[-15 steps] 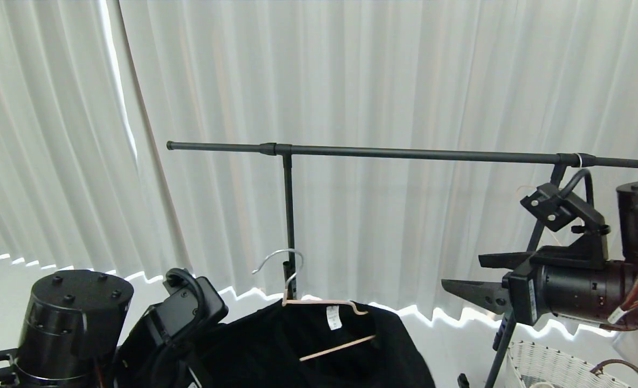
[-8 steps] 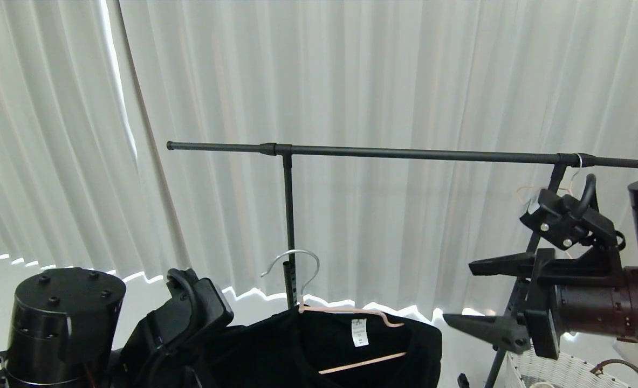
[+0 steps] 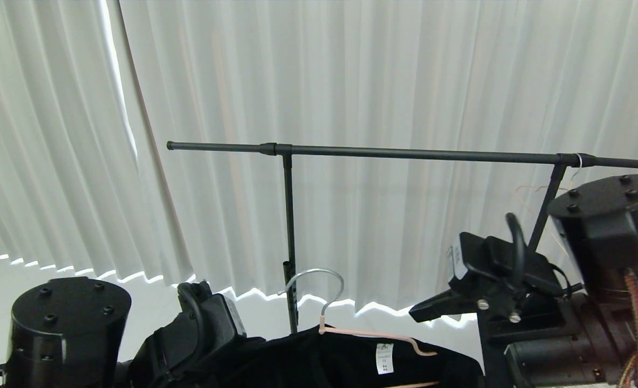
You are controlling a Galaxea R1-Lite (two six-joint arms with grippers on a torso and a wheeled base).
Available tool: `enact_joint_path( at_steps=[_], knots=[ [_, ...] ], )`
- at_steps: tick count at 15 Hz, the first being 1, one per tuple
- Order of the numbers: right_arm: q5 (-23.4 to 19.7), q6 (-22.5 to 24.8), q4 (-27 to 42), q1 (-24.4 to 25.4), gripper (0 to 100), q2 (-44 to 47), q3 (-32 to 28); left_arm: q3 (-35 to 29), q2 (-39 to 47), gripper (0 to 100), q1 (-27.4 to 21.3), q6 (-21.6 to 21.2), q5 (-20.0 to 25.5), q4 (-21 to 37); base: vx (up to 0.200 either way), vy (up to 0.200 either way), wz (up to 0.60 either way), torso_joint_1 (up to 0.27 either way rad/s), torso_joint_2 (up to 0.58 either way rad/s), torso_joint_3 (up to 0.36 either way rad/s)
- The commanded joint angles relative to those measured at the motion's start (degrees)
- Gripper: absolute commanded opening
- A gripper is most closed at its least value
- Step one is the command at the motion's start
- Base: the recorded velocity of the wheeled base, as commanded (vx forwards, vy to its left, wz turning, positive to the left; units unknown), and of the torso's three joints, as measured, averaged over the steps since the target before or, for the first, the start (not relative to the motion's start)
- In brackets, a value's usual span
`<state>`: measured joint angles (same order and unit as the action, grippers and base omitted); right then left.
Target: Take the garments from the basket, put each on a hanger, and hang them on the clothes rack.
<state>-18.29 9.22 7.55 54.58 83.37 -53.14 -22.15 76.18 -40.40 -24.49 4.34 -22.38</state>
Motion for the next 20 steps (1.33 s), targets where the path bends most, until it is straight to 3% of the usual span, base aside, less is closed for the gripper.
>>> enact_joint_path(
  at_steps=[1, 6, 12, 13, 20],
  knots=[
    [0.5, 0.0, 2.1, 1.6, 100, 5.3, -3.3, -0.2, -0.2, 0, -0.6, 0.1, 0.0, 0.0, 0.0, 0.0, 0.0, 0.0, 0.0, 0.0],
    [6.3, -0.3, 2.2, 1.4, 100, 8.8, -4.0, -0.7, -1.3, 0, -1.0, 0.1, 0.0, -0.1, 0.0, 0.0, 0.0, 0.0, 0.0, 0.0],
    [7.1, -0.3, 2.3, -0.3, 100, 8.8, -3.0, -0.8, -2.8, 0, -2.2, 0.0, 0.0, -0.1, 0.0, 0.0, 0.0, 0.0, 0.0, 0.0],
    [7.9, -0.3, 2.4, -0.3, 0, 8.8, -2.8, -0.8, -2.8, 0, -2.3, 0.0, 0.0, -0.1, 0.0, 0.0, 0.0, 0.0, 0.0, 0.0],
    [8.4, 0.0, 2.1, -0.3, 0, 8.7, -2.1, -1.1, -2.8, 0, -2.6, 0.0, 0.0, -0.1, 0.0, 0.0, 0.0, 0.0, 0.0, 0.0]
  ],
)
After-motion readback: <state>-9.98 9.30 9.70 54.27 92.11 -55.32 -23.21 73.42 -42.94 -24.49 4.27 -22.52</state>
